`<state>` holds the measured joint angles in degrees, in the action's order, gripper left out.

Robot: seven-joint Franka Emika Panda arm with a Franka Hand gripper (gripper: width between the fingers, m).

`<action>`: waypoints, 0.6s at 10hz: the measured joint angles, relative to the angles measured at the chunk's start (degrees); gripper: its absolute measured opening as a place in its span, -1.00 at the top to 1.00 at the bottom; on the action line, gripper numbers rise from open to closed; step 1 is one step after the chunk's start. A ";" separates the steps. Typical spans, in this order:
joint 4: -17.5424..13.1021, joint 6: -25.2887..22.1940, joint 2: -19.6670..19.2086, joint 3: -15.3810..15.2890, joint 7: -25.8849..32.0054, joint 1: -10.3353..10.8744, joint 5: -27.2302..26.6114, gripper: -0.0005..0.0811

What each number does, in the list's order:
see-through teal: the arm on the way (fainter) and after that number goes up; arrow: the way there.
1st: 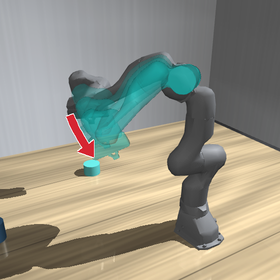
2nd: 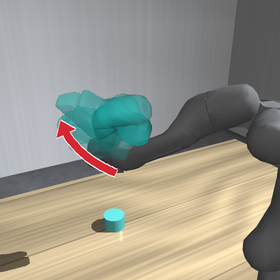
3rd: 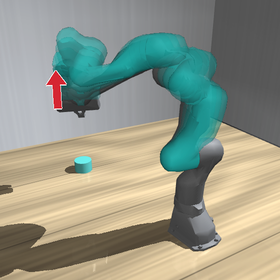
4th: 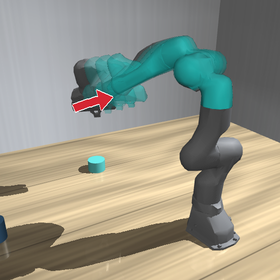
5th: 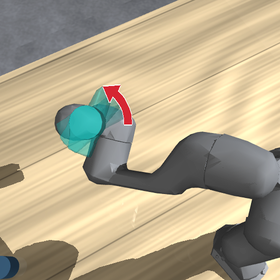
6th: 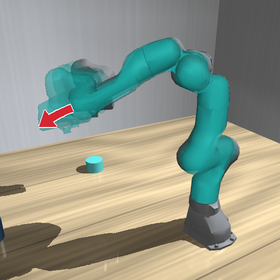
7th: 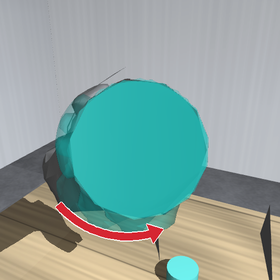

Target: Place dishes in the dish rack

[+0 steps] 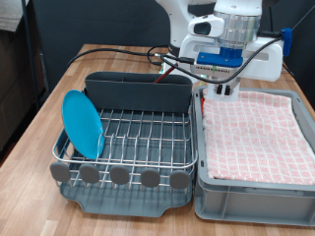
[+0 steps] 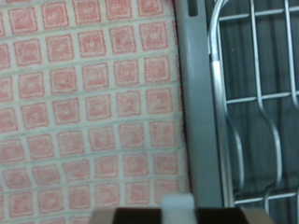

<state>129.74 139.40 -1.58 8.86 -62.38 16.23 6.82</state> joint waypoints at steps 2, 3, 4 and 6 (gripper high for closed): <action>-3.03 0.00 -1.72 1.59 9.01 -1.11 0.40 0.81; -4.87 0.40 -2.85 2.27 13.50 -1.80 0.38 0.81; -6.57 1.45 -4.03 2.80 17.73 -2.48 0.13 0.81; -10.32 3.13 -6.69 3.40 24.16 -4.02 -0.98 0.81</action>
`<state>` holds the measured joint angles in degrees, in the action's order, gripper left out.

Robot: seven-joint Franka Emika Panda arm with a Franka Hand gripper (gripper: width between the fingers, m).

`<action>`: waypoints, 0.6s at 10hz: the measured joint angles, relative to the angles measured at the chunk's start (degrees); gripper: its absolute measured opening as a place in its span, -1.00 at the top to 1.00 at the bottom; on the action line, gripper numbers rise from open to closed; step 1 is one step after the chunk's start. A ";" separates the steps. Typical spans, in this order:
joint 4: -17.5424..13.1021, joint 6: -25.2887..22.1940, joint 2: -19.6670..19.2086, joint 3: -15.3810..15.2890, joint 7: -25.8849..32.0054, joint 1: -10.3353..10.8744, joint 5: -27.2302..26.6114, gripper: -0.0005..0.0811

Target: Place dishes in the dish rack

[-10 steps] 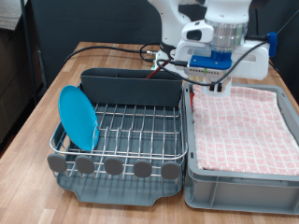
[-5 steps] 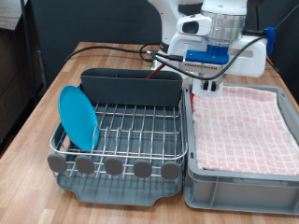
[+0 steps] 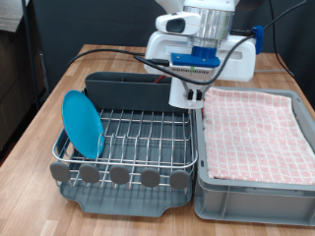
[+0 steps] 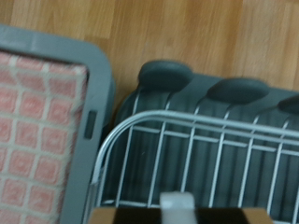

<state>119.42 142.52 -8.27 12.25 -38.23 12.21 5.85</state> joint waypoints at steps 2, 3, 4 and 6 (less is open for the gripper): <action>-4.70 0.35 -3.17 0.14 1.98 -1.20 -2.51 0.81; -7.10 0.34 -5.30 0.09 2.00 -1.38 -3.67 0.81; -7.04 0.15 -5.29 0.09 1.99 -1.36 -3.47 0.81; -6.96 0.00 -5.29 0.04 1.27 -1.00 -3.44 0.81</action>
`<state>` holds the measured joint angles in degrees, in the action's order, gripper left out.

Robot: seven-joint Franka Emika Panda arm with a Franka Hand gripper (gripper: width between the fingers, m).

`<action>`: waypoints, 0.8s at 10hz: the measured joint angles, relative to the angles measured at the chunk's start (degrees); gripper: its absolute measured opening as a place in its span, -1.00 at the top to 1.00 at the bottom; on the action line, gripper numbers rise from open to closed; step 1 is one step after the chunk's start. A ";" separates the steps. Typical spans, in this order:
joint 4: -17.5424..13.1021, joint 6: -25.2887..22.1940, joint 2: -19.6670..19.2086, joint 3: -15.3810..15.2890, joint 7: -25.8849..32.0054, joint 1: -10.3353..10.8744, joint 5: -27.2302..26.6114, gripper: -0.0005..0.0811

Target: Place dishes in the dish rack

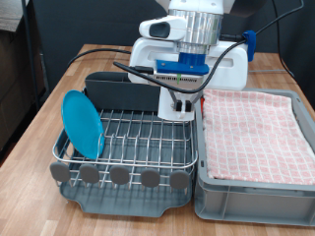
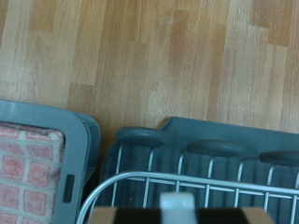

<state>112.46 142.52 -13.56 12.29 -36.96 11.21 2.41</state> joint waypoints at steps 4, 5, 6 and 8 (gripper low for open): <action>-0.09 0.60 0.00 -0.68 -4.33 1.84 0.78 0.81; -0.23 0.74 0.00 -0.86 -5.62 2.40 1.27 0.81; -0.40 0.78 -0.01 -0.94 -6.75 2.93 1.74 0.81; -1.04 0.07 -0.14 -0.92 -9.80 3.91 4.07 0.81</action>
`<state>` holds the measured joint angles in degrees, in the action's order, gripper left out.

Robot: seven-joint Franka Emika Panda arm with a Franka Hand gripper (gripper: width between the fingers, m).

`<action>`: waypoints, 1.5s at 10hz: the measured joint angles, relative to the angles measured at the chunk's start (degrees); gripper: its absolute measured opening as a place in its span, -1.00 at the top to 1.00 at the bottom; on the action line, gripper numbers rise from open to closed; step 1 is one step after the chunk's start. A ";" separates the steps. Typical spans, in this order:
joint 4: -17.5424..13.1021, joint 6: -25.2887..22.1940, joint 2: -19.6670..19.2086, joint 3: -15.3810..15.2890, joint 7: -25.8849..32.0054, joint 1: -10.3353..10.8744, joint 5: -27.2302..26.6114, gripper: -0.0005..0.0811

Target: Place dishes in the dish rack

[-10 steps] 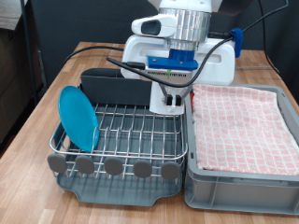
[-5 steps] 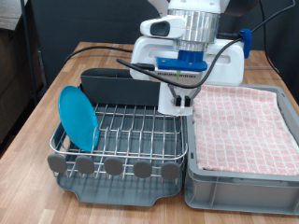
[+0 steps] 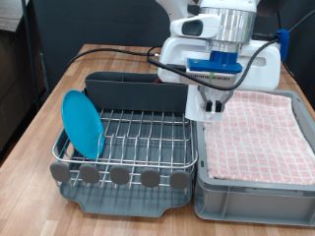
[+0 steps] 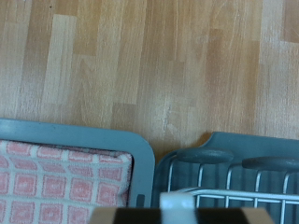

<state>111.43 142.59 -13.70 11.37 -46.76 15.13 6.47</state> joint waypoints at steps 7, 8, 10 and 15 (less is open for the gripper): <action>-2.56 -2.27 -1.50 -0.02 -3.04 0.97 2.49 0.81; -2.97 -1.53 -1.90 -0.14 -2.03 0.74 2.10 0.81; -5.84 -1.41 -4.17 -0.25 0.39 0.23 0.90 0.81; -10.18 -5.96 -7.09 1.28 -0.52 -0.04 0.40 0.81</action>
<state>101.24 136.64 -20.79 12.65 -47.28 15.08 6.88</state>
